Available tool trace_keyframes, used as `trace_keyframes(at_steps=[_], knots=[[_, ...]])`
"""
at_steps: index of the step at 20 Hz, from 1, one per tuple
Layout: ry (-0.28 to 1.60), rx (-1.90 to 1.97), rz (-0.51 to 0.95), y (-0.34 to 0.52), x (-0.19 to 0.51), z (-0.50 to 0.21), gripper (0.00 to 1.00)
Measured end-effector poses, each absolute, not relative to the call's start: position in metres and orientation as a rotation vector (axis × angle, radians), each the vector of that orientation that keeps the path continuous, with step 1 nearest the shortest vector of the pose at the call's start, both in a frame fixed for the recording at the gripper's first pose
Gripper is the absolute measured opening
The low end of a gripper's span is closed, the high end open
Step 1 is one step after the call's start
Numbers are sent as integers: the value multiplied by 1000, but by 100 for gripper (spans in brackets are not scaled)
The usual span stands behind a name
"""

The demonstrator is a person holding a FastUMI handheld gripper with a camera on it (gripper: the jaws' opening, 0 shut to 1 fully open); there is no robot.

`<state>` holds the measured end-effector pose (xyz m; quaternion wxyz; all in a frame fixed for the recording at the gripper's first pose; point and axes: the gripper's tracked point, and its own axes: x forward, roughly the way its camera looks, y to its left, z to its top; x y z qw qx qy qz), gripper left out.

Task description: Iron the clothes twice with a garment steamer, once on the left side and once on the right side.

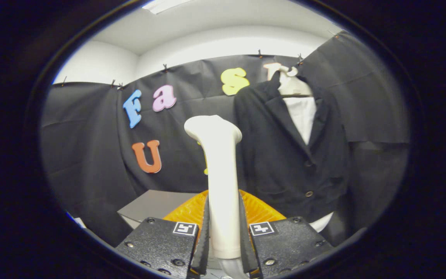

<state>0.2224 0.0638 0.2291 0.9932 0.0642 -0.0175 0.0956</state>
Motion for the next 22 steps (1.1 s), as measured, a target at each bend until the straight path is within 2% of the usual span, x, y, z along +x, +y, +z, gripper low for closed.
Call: trace_keyframes(at_steps=[4,9,15,22], knots=[[-89,163,85,4,208,249,37],[-145,176,17,-35,225,277,36],[-158,143,5,-44,274,297,36],[-93,88,-6,-42,315,269,37]])
